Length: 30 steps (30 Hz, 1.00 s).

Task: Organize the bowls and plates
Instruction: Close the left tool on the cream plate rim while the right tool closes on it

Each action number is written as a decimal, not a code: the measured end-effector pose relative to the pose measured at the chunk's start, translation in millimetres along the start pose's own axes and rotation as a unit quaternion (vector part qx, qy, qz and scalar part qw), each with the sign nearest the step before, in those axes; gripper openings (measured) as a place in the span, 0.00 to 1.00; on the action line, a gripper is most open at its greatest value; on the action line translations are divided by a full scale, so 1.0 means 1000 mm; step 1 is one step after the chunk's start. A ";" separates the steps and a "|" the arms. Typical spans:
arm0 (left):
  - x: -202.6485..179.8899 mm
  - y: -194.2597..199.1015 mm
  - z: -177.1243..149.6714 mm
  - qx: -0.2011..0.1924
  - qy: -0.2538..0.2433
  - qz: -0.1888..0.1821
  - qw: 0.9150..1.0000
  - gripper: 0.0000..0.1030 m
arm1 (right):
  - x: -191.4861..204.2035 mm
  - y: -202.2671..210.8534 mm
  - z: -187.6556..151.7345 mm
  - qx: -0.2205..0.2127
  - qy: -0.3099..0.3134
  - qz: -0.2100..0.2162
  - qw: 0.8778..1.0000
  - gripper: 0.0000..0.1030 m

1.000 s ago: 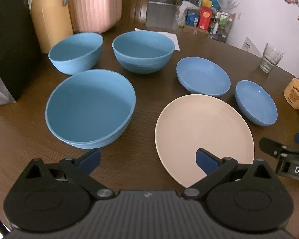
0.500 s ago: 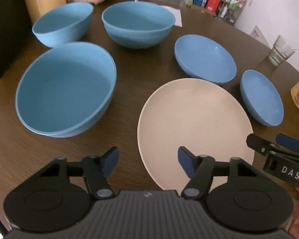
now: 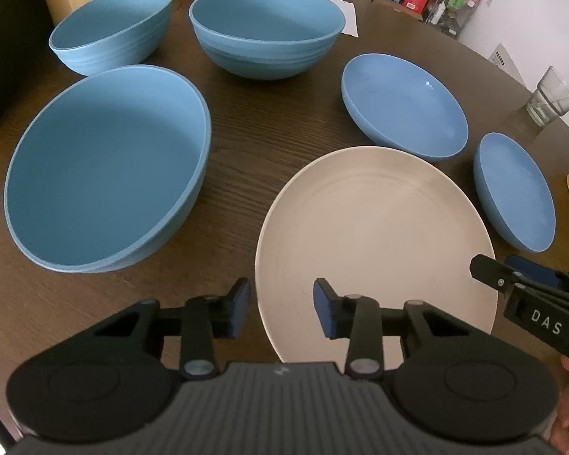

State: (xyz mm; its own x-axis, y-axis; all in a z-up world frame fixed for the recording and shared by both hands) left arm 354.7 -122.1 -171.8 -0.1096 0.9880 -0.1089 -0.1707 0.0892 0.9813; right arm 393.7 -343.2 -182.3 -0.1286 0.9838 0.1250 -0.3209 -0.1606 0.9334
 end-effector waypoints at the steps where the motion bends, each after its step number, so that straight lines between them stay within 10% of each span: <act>1: 0.000 -0.001 0.001 0.001 0.000 -0.001 1.000 0.36 | 0.000 -0.002 0.001 0.002 -0.001 0.002 1.000 0.39; 30: 0.001 -0.010 0.013 -0.004 -0.002 0.025 1.000 0.11 | -0.005 -0.017 0.004 0.002 -0.025 0.036 0.999 0.09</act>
State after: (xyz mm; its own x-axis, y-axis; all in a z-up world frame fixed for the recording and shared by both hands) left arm 369.2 -120.4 -179.5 -0.1135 0.9917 -0.0598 -0.1739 0.0394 0.9840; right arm 403.6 -345.1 -197.7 -0.1035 0.9727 0.2078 -0.3097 -0.2301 0.9226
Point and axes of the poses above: each gripper's, at about its wrist camera, not at the fingertips, and y roughly against the way its jaws point, x to its left, z to its top, the point moved 10 cm from there along -y, roughly the way its jaws point, and after that the axes turned 12 degrees about x, right-handed, at the moved point
